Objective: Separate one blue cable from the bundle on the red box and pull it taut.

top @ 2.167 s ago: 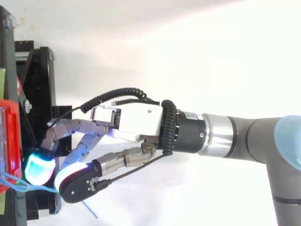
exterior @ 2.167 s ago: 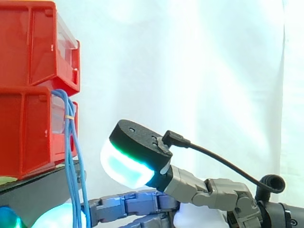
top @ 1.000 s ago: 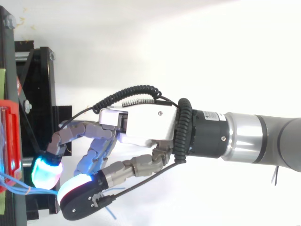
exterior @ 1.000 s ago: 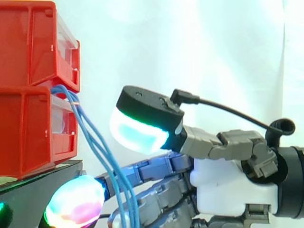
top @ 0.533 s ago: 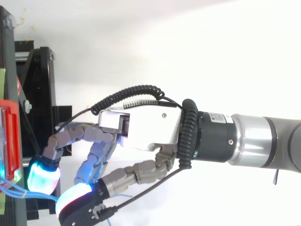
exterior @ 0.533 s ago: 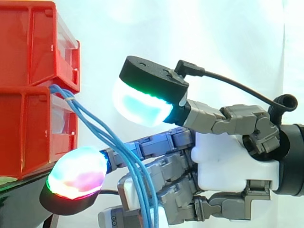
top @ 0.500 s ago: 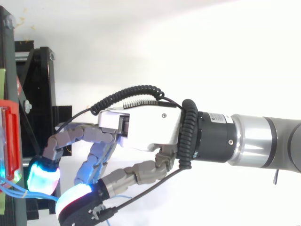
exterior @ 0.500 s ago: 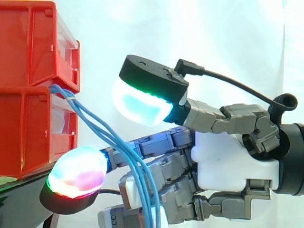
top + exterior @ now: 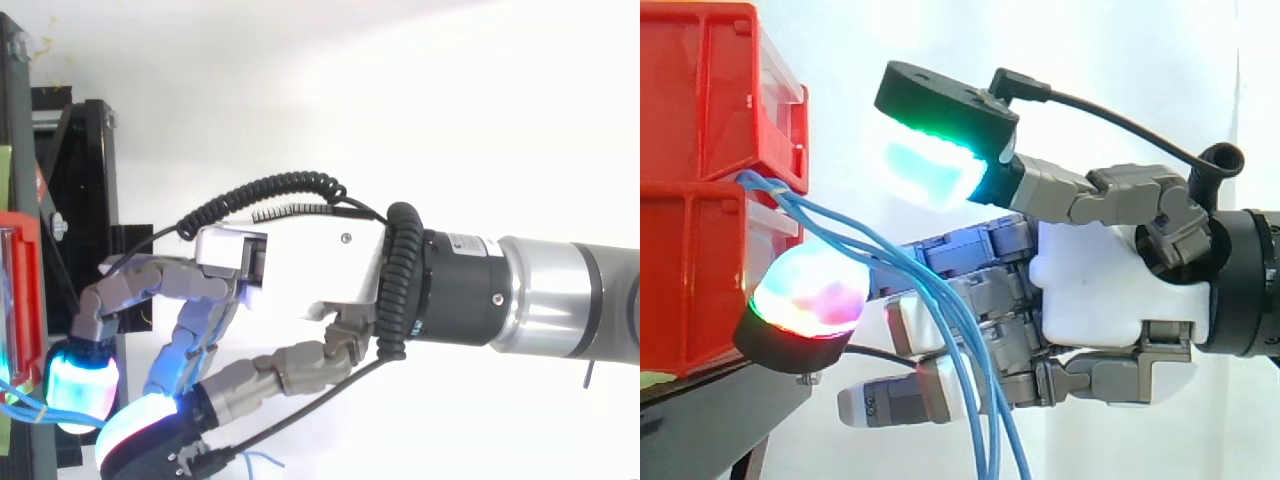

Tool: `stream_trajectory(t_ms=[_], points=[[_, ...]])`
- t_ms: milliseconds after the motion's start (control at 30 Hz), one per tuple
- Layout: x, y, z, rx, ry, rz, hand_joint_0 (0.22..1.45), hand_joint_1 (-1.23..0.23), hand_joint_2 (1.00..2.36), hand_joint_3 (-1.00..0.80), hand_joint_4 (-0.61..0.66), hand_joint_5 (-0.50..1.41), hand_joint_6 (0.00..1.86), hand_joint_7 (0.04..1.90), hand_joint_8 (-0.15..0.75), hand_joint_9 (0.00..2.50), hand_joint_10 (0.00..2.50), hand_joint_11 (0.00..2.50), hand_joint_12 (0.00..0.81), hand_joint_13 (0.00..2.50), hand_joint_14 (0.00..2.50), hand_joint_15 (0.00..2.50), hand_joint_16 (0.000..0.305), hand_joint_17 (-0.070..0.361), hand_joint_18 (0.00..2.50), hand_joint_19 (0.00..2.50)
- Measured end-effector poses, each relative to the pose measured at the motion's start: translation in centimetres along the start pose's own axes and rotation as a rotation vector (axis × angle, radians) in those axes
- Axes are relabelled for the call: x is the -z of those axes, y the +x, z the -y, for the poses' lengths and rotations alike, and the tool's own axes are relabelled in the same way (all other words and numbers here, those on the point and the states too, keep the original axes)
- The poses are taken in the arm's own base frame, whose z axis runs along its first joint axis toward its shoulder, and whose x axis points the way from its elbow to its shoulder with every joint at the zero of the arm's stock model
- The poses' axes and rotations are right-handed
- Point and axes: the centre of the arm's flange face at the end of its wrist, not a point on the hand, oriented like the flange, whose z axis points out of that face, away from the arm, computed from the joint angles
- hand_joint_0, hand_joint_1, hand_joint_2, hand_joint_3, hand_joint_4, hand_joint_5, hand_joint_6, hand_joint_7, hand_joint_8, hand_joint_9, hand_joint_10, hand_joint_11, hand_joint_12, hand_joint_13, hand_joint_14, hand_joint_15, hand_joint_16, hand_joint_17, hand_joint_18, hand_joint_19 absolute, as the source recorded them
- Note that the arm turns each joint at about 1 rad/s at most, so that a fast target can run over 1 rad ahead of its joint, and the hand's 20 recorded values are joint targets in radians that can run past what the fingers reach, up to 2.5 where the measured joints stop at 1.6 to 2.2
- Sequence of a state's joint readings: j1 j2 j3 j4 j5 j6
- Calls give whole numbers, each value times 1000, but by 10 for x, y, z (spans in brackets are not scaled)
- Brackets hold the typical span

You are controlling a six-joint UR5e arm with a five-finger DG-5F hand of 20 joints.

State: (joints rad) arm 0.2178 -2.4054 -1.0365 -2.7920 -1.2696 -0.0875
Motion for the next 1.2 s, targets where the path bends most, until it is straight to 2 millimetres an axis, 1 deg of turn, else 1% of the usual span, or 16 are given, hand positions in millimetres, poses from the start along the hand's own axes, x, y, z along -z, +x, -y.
stream_trajectory(t_ms=[200,300,367,600,733,967,1067,1133,1200], points=[[0,-4,-10,12,38,-5,604,-681,1007,-418,236,-84,502,1101,212,1196,21,594,297,1226,23,551,33,73,4,38],[0,-5,-11,16,50,-7,611,-686,1009,-401,219,-81,501,1140,211,1186,21,600,296,1223,23,557,33,74,7,44],[0,-5,-12,17,54,-8,613,-689,1009,-397,223,-79,501,1145,208,1184,23,591,298,1221,24,551,33,74,8,48],[4,-4,-30,21,53,-8,599,-690,1005,-438,224,-77,501,1164,210,1180,24,602,297,1215,23,555,33,75,10,53],[7,-4,-35,28,64,-9,595,-687,1004,-447,218,-75,501,1175,211,1181,21,596,297,1213,23,557,33,75,12,52],[9,-1,-49,28,56,14,581,-665,1004,-448,227,-82,501,1126,212,1180,21,594,303,1206,23,562,34,75,9,69],[10,1,-48,28,60,27,577,-658,1004,-449,241,-84,501,1113,212,1180,21,593,304,1205,25,564,34,76,9,78],[13,1,-41,29,73,32,575,-653,1004,-451,242,-86,502,1097,212,1179,21,588,305,1202,22,555,34,76,9,80],[17,1,-30,22,82,34,572,-647,1004,-452,248,-88,502,1077,214,1176,24,592,308,1200,24,566,34,76,10,75]])
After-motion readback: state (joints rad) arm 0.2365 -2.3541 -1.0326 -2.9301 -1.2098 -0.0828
